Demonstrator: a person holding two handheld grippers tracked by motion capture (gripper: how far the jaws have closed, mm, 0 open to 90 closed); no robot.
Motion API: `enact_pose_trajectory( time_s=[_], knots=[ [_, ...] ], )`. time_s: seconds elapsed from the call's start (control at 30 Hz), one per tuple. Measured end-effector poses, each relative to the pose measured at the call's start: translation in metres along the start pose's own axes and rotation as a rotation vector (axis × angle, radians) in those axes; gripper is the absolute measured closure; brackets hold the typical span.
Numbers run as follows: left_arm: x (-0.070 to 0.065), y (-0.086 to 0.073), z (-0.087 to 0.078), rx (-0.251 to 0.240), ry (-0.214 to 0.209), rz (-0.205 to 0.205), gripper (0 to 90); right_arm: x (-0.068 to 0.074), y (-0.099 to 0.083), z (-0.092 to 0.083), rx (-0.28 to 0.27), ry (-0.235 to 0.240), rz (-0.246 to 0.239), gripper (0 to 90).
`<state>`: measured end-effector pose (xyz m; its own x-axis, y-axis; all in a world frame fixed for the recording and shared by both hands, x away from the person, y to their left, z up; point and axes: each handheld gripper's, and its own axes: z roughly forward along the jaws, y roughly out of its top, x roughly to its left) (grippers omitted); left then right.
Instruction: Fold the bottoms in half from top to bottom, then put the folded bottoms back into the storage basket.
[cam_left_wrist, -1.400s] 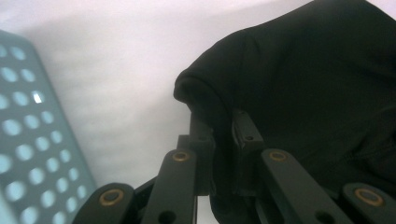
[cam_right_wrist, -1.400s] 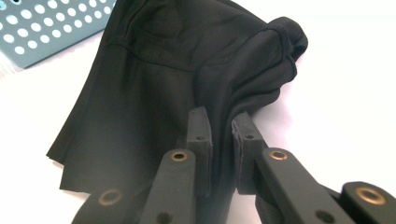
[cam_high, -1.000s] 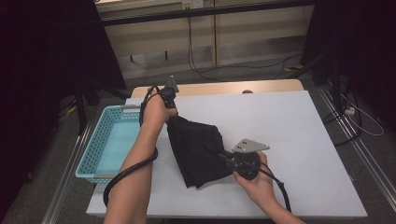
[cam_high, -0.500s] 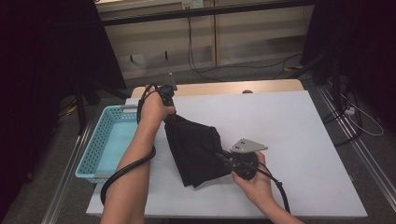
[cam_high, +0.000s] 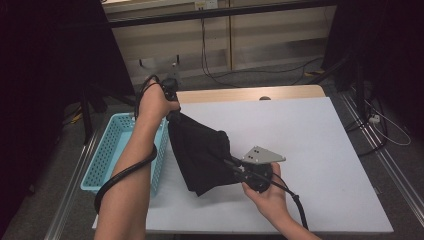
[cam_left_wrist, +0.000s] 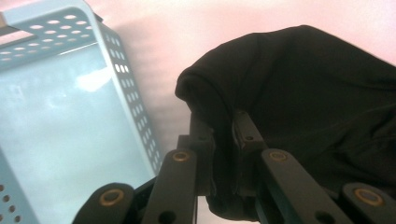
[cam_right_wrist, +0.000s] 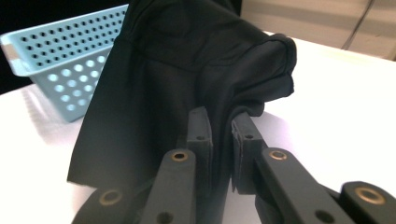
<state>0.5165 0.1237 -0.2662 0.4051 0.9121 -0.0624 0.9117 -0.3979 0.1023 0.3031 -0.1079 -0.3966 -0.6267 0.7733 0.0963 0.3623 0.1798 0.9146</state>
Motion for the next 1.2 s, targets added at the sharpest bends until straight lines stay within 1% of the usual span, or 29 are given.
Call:
enact_pose_trajectory(
  time_s=[0.07, 0.1, 0.17, 0.23, 0.3, 0.37, 0.5, 0.67, 0.73, 0.8, 1.0, 1.03, 1.2],
  knots=[
    [0.001, 0.0, -0.005, 0.006, 0.005, 0.009, 81.8, 0.002, 0.002, 0.0, -0.011, 0.003, -0.003, 80.9],
    [0.001, 0.0, -0.007, 0.008, 0.006, 0.003, 81.8, 0.002, 0.003, 0.001, -0.013, 0.006, -0.002, 80.9],
    [0.002, 0.0, -0.01, 0.013, 0.01, 0.005, 81.7, 0.004, 0.005, 0.001, -0.02, 0.005, -0.002, 80.9],
    [0.004, -0.001, -0.013, 0.005, 0.01, -0.004, 81.8, 0.006, 0.008, 0.001, -0.023, 0.009, -0.007, 80.9],
    [0.006, -0.002, -0.016, 0.007, 0.013, -0.002, 81.8, 0.008, 0.01, 0.003, -0.026, 0.013, -0.009, 80.9],
    [0.007, -0.003, -0.02, 0.006, 0.015, -0.012, 81.8, 0.011, 0.013, 0.004, -0.03, 0.018, -0.01, 80.9],
    [0.011, -0.006, -0.027, -0.002, 0.018, -0.017, 81.8, 0.015, 0.016, 0.007, -0.042, 0.025, -0.017, 80.9],
    [0.015, -0.009, -0.036, -0.009, 0.017, -0.025, 81.8, 0.018, 0.021, 0.009, -0.053, 0.033, -0.021, 80.9],
    [0.016, -0.009, -0.039, -0.009, 0.018, -0.027, 81.8, 0.019, 0.023, 0.009, -0.061, 0.034, -0.016, 80.9],
    [0.017, -0.01, -0.042, -0.011, 0.023, -0.03, 81.8, 0.02, 0.025, 0.009, -0.065, 0.035, -0.012, 80.9],
    [0.021, -0.012, -0.049, -0.019, 0.026, -0.034, 81.8, 0.024, 0.031, 0.011, -0.077, 0.041, -0.026, 80.9],
    [0.021, -0.012, -0.05, -0.026, 0.026, -0.036, 81.8, 0.025, 0.032, 0.011, -0.077, 0.043, -0.025, 80.9],
    [0.025, -0.014, -0.055, -0.025, 0.027, -0.045, 81.8, 0.029, 0.038, 0.013, -0.087, 0.048, -0.038, 80.9]
  ],
)
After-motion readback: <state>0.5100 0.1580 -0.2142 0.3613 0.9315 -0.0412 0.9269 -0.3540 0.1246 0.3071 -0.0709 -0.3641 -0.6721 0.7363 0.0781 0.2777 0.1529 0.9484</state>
